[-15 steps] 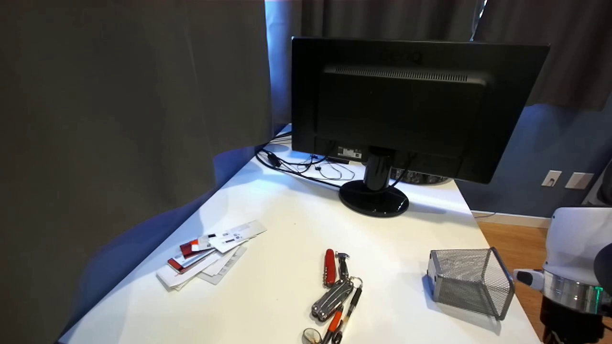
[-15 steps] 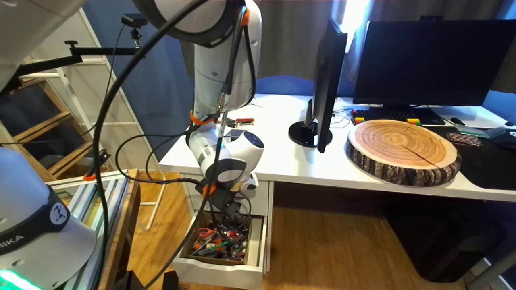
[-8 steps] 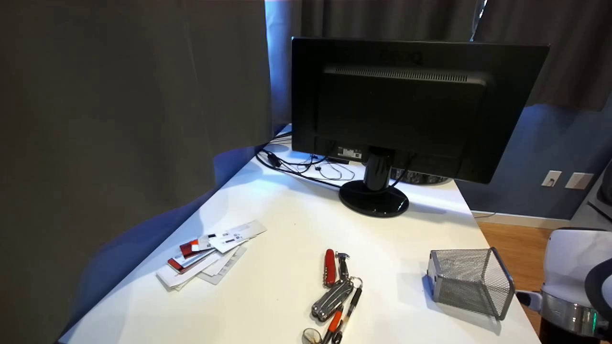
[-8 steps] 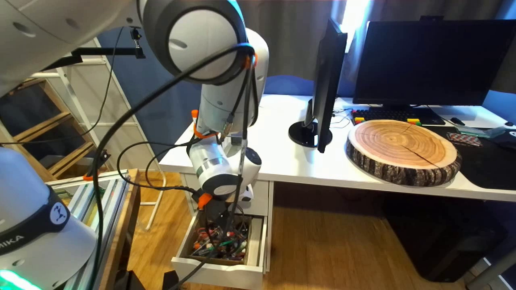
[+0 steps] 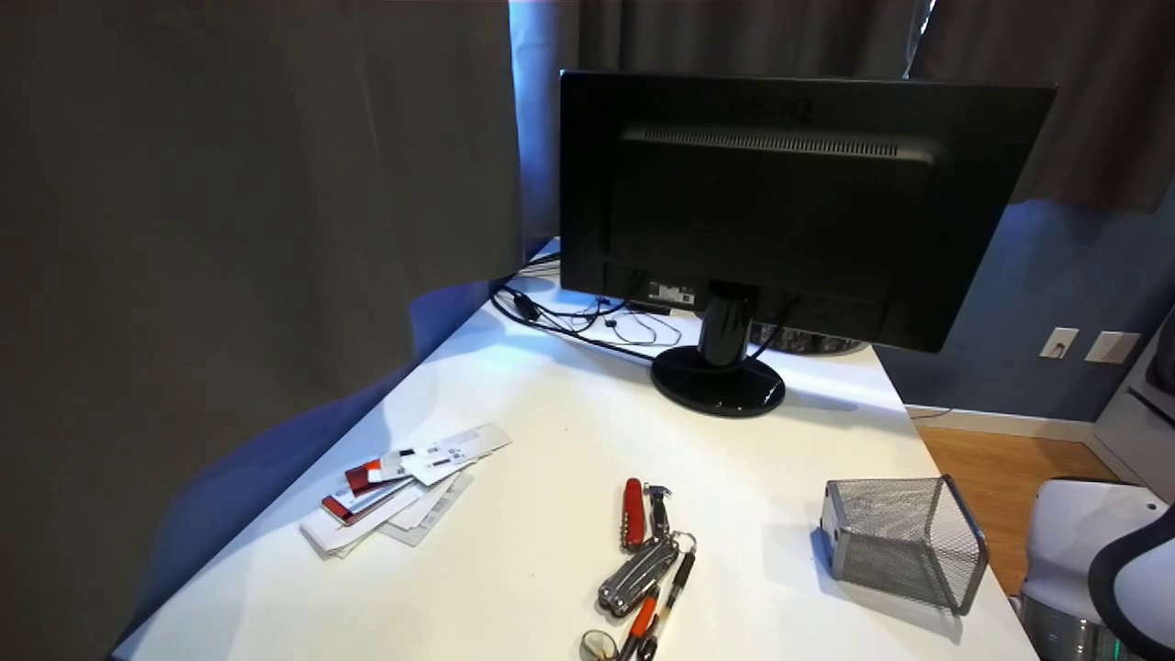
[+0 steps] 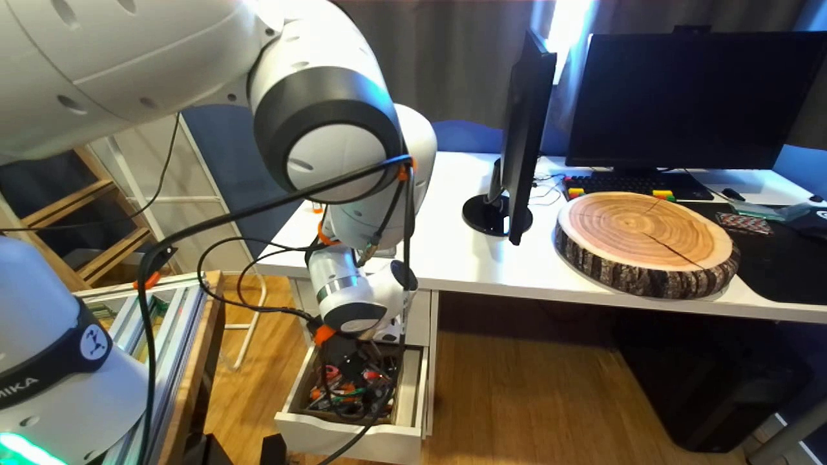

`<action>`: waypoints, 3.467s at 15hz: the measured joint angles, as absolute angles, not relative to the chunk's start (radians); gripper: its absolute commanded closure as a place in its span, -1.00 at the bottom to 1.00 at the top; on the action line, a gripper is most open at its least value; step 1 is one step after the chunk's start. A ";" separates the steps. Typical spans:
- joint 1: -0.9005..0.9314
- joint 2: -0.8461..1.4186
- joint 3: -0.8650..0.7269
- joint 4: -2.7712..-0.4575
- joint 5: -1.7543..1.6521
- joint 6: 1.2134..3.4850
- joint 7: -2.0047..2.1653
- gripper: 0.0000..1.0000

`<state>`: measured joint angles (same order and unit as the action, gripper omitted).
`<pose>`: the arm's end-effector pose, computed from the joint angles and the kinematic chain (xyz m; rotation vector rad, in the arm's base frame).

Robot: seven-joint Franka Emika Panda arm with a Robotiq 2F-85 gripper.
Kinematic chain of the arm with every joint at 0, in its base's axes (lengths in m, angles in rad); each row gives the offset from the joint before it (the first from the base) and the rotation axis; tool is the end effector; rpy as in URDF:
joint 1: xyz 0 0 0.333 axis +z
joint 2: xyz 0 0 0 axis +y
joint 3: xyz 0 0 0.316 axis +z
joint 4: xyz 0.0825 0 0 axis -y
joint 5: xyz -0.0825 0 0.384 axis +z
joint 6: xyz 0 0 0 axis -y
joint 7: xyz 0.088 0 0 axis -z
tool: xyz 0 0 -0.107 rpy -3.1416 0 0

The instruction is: Take the pen out of the drawer and put it into the basket

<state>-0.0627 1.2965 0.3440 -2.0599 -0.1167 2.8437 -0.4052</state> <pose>0.3514 0.1858 -0.1542 -2.5505 -0.8500 0.5588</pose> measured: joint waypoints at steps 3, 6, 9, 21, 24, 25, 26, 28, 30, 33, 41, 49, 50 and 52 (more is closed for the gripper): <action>-0.061 1.337 0.338 -2.014 -0.117 2.844 -0.372 -1.00; -0.046 1.369 0.319 -1.971 -0.117 2.851 -0.332 -1.00; -0.004 1.394 0.284 -1.930 -0.117 2.858 -0.288 -1.00; 0.208 1.454 0.159 -1.832 -0.115 2.971 -0.085 -1.00; 0.244 1.462 0.131 -1.822 -0.113 2.991 -0.052 -0.34; 0.256 1.464 0.122 -1.818 -0.113 2.991 -0.041 -0.33; 0.269 1.465 0.114 -1.814 -0.113 2.991 -0.030 -0.53; 0.291 1.465 0.100 -1.809 -0.111 2.991 -0.009 -0.68; 0.306 1.467 0.092 -1.802 -0.111 2.991 0.007 -0.62; 0.315 1.477 0.090 -1.785 -0.111 2.991 0.012 -0.16; 0.317 1.482 0.078 -1.768 -0.111 2.991 0.013 0.97; 0.305 1.467 0.093 -1.778 -0.109 2.999 0.031 0.94; 0.302 1.458 0.093 -1.789 -0.109 3.006 0.028 0.94; 0.296 1.431 0.091 -1.817 -0.109 3.014 0.025 0.94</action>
